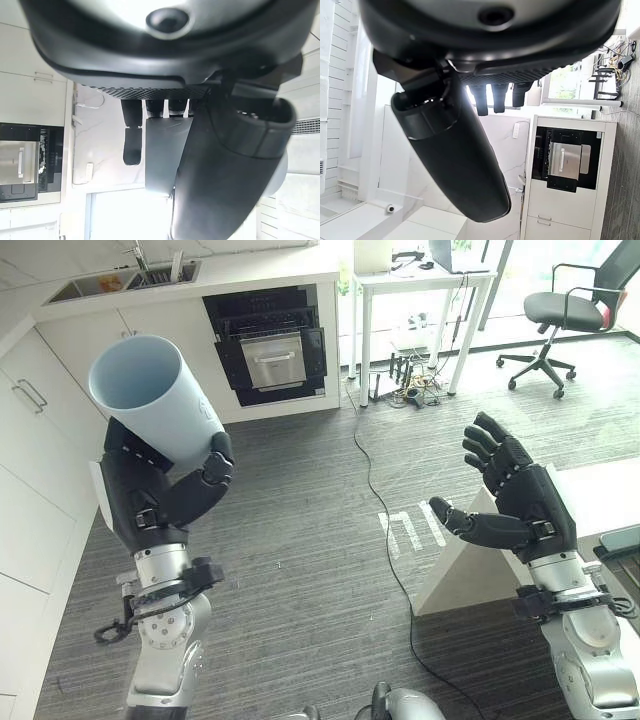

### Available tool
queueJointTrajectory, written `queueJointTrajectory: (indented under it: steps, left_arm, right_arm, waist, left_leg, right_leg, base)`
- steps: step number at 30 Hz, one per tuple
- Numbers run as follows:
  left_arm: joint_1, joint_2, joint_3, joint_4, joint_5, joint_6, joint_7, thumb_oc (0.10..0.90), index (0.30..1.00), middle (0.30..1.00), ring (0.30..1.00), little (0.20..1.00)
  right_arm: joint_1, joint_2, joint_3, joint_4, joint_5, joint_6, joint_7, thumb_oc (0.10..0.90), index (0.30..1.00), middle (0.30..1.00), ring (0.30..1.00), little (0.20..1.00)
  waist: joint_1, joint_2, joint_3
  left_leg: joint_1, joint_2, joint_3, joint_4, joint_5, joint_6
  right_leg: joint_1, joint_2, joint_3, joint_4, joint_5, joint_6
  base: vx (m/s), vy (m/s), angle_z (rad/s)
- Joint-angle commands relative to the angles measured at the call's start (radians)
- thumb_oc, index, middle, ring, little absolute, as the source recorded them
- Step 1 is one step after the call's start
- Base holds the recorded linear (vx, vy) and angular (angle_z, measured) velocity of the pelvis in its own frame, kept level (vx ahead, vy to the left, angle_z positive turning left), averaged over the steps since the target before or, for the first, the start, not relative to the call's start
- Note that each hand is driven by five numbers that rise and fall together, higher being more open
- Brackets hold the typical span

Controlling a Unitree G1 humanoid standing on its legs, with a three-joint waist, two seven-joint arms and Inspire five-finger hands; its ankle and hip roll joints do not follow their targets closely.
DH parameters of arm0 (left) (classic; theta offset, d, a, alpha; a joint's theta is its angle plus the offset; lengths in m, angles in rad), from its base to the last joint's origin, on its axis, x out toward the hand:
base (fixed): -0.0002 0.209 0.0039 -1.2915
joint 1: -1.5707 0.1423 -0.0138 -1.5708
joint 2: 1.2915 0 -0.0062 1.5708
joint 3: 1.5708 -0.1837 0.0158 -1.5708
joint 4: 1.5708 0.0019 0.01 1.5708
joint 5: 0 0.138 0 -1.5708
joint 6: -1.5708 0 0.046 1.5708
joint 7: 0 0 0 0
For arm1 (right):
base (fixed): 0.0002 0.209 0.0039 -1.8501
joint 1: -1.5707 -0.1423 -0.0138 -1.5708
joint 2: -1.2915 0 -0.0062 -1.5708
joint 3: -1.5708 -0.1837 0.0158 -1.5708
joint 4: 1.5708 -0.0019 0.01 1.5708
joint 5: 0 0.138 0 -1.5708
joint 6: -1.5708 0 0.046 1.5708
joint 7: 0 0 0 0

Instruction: Place the dishes in the dishwasher.

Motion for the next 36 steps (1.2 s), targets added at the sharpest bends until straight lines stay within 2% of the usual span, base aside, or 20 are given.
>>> queueJointTrajectory:
  steps: [1, 4, 8, 9, 13, 14, 17, 19, 22, 25, 26, 27, 28, 29, 30, 31, 34, 36]
  left_arm:
    - [-0.054, 0.053, 0.067, -0.089, 0.031, -0.131, 0.010, 0.400, 0.300, 0.300, 0.300, 0.300]
    - [-0.044, 0.049, 0.074, -0.098, 0.039, -0.144, 0.033, 0.400, 0.300, 0.300, 0.300, 0.300]
    - [-0.030, 0.039, 0.074, -0.118, 0.044, -0.147, 0.052, 0.400, 0.300, 0.300, 0.300, 0.300]
    - [-0.015, 0.033, 0.078, -0.129, 0.052, -0.152, 0.046, 0.400, 0.300, 0.300, 0.300, 0.300]
    - [0.007, 0.030, 0.084, -0.131, 0.054, -0.168, 0.061, 0.400, 0.300, 0.300, 0.300, 0.300]
    - [0.013, 0.033, 0.086, -0.122, 0.049, -0.186, 0.068, 0.400, 0.300, 0.300, 0.300, 0.300]
    - [0.019, 0.033, 0.092, -0.111, 0.068, -0.192, 0.084, 0.400, 0.300, 0.300, 0.300, 0.300]
    - [0.011, 0.040, 0.093, -0.114, 0.071, -0.176, 0.082, 0.400, 0.300, 0.300, 0.300, 0.300]
    - [-0.017, 0.050, 0.087, -0.112, 0.075, -0.167, 0.067, 0.400, 0.300, 0.300, 0.300, 0.300]
    - [-0.087, 0.068, 0.070, -0.095, 0.050, -0.125, 0.022, 0.400, 0.300, 0.300, 0.300, 0.300]
    - [-0.091, 0.070, 0.072, -0.096, 0.048, -0.116, 0.013, 0.400, 0.300, 0.300, 0.300, 0.300]
    - [-0.096, 0.077, 0.069, -0.098, 0.050, -0.097, -0.022, 0.400, 0.300, 0.300, 0.300, 0.300]
    - [-0.097, 0.081, 0.068, -0.097, 0.055, -0.095, -0.031, 0.400, 0.300, 0.300, 0.300, 0.300]
    - [-0.096, 0.085, 0.067, -0.099, 0.067, -0.094, -0.041, 0.400, 0.300, 0.300, 0.300, 0.300]
    - [-0.091, 0.084, 0.071, -0.102, 0.088, -0.091, -0.049, 0.400, 0.300, 0.300, 0.300, 0.300]
    - [-0.090, 0.080, 0.074, -0.102, 0.100, -0.083, -0.043, 0.400, 0.300, 0.300, 0.300, 0.300]
    - [-0.100, 0.088, 0.081, -0.098, 0.083, -0.068, -0.044, 0.400, 0.300, 0.300, 0.300, 0.300]
    - [-0.110, 0.095, 0.081, -0.091, 0.078, -0.058, -0.044, 0.400, 0.300, 0.300, 0.300, 0.300]
  right_arm:
    - [-0.106, -0.032, -0.025, -0.097, -0.013, -0.104, -0.037, 0.800, 0.900, 0.900, 0.900, 0.900]
    - [-0.106, -0.030, -0.023, -0.105, 0.015, -0.107, -0.015, 0.800, 0.900, 0.900, 0.900, 0.900]
    - [-0.103, -0.050, -0.012, -0.124, 0.011, -0.106, -0.002, 0.800, 0.900, 0.900, 0.900, 0.900]
    - [-0.106, -0.055, -0.008, -0.130, 0.011, -0.104, 0.000, 0.800, 0.900, 0.900, 0.900, 0.900]
    - [-0.103, -0.050, -0.002, -0.130, 0.000, -0.106, 0.006, 0.800, 0.900, 0.900, 0.900, 0.900]
    - [-0.099, -0.066, -0.004, -0.125, -0.001, -0.116, 0.002, 0.800, 0.900, 0.900, 0.900, 0.900]
    - [-0.091, -0.095, -0.013, -0.121, 0.037, -0.126, 0.010, 0.800, 0.900, 0.900, 0.900, 0.900]
    - [-0.068, -0.090, -0.024, -0.140, 0.057, -0.121, 0.027, 0.800, 0.900, 0.900, 0.900, 0.900]
    - [-0.073, -0.081, -0.022, -0.150, 0.037, -0.114, 0.005, 0.800, 0.900, 0.900, 0.900, 0.900]
    - [-0.115, -0.054, -0.003, -0.129, 0.003, -0.102, -0.064, 0.800, 0.900, 0.900, 0.900, 0.900]
    - [-0.117, -0.051, -0.003, -0.130, 0.004, -0.097, -0.065, 0.800, 0.900, 0.900, 0.900, 0.900]
    - [-0.118, -0.040, 0.005, -0.131, -0.009, -0.094, -0.062, 0.800, 0.900, 0.900, 0.900, 0.900]
    - [-0.119, -0.038, 0.008, -0.131, -0.014, -0.096, -0.060, 0.800, 0.900, 0.900, 0.900, 0.900]
    - [-0.118, -0.033, 0.014, -0.133, -0.023, -0.099, -0.058, 0.800, 0.900, 0.900, 0.900, 0.900]
    - [-0.113, -0.027, 0.023, -0.136, -0.020, -0.109, -0.052, 0.800, 0.900, 0.900, 0.900, 0.900]
    - [-0.119, -0.019, 0.035, -0.122, -0.014, -0.116, -0.037, 0.800, 0.900, 0.900, 0.900, 0.900]
    - [-0.130, -0.021, 0.040, -0.107, -0.005, -0.106, -0.030, 0.800, 0.900, 0.900, 0.900, 0.900]
    - [-0.122, -0.020, 0.033, -0.108, 0.000, -0.106, -0.013, 0.800, 0.900, 0.900, 0.900, 0.900]
  waist:
    - [0.001, -0.013, -0.027]
    - [0.005, -0.011, -0.024]
    - [0.033, -0.028, 0.003]
    - [0.044, -0.027, 0.022]
    - [0.042, 0.001, 0.034]
    - [0.041, 0.011, 0.040]
    - [0.038, 0.020, 0.037]
    - [0.045, 0.017, 0.016]
    - [0.058, 0.004, -0.003]
    - [0.075, -0.024, -0.009]
    - [0.073, -0.027, -0.008]
    - [0.074, -0.033, -0.006]
    - [0.070, -0.032, -0.001]
    - [0.067, -0.021, 0.002]
    - [0.054, -0.004, 0.022]
    - [0.047, -0.003, 0.036]
    - [0.041, -0.011, 0.043]
    - [0.028, -0.027, 0.062]
  left_leg:
    - [-0.026, 0.038, 0.020, 0.078, -0.123, -0.033]
    - [-0.013, 0.041, 0.022, 0.078, -0.114, -0.042]
    - [-0.027, 0.022, 0.035, 0.078, -0.025, -0.061]
    - [-0.075, 0.050, 0.043, 0.078, -0.011, -0.066]
    - [-0.156, 0.135, 0.048, 0.078, 0.032, -0.089]
    - [-0.184, 0.146, 0.038, 0.078, 0.059, -0.098]
    - [-0.192, 0.154, 0.049, 0.078, 0.044, -0.097]
    - [-0.168, 0.116, 0.060, 0.078, -0.001, -0.068]
    - [-0.159, 0.093, 0.063, 0.078, -0.025, -0.048]
    - [-0.155, 0.037, 0.020, 0.078, -0.050, -0.015]
    - [-0.153, 0.029, 0.014, 0.078, -0.053, -0.009]
    - [-0.145, -0.001, -0.010, 0.078, -0.065, 0.013]
    - [-0.139, -0.011, -0.022, 0.078, -0.067, 0.022]
    - [-0.130, -0.015, -0.039, 0.078, -0.072, 0.032]
    - [-0.107, -0.018, -0.062, 0.078, -0.078, 0.040]
    - [-0.094, -0.017, -0.054, 0.078, -0.085, 0.040]
    - [-0.087, -0.017, -0.051, 0.078, -0.085, 0.028]
    - [-0.071, -0.029, -0.041, 0.078, -0.096, 0.021]
  right_leg:
    - [0.153, 0.030, 0.014, -0.111, -0.109, 0.070]
    - [0.158, 0.039, 0.016, -0.111, -0.112, 0.062]
    - [0.178, 0.027, 0.020, -0.111, -0.103, 0.058]
    - [0.190, 0.031, 0.028, -0.111, -0.103, 0.060]
    - [0.213, 0.052, 0.033, -0.111, -0.119, 0.057]
    - [0.222, 0.062, 0.039, -0.111, -0.132, 0.050]
    - [0.236, 0.048, 0.038, -0.111, -0.147, 0.056]
    - [0.267, 0.006, 0.030, -0.111, -0.151, 0.089]
    - [0.281, -0.039, 0.012, -0.111, -0.143, 0.120]
    - [0.296, -0.095, -0.021, -0.111, -0.109, 0.154]
    - [0.298, -0.099, -0.025, -0.111, -0.106, 0.157]
    - [0.322, -0.108, -0.035, -0.111, 0.010, 0.173]
    - [0.320, -0.109, -0.039, -0.111, 0.052, 0.180]
    - [0.325, -0.101, -0.045, -0.081, 0.123, 0.183]
    - [0.249, -0.092, -0.038, 0.043, 0.153, 0.178]
    - [0.167, -0.081, -0.047, 0.082, 0.132, 0.159]
    - [0.171, -0.028, -0.074, -0.072, 0.088, 0.142]
    - [0.135, -0.028, -0.068, -0.111, 0.034, 0.129]
  base:
    - [0.01, -0.069, 0.03]
    - [0.02, -0.078, 0.03]
    - [0.07, -0.045, 0.00]
    - [0.13, 0.034, 0.03]
    - [0.18, 0.146, 0.14]
    - [0.34, 0.376, -0.26]
    - [0.25, 0.330, -0.25]
    - [0.25, 0.352, -0.45]
    - [0.17, 0.244, -0.16]
    - [0.16, 0.209, 0.41]
    - [0.23, 0.229, 0.43]
    - [0.18, 0.189, 0.52]
    - [0.23, 0.235, 0.68]
    - [0.17, 0.226, 0.55]
    - [0.19, 0.211, 0.40]
    - [0.15, 0.115, 0.09]
    - [0.17, -0.068, -0.02]
    - [0.22, -0.150, 0.31]
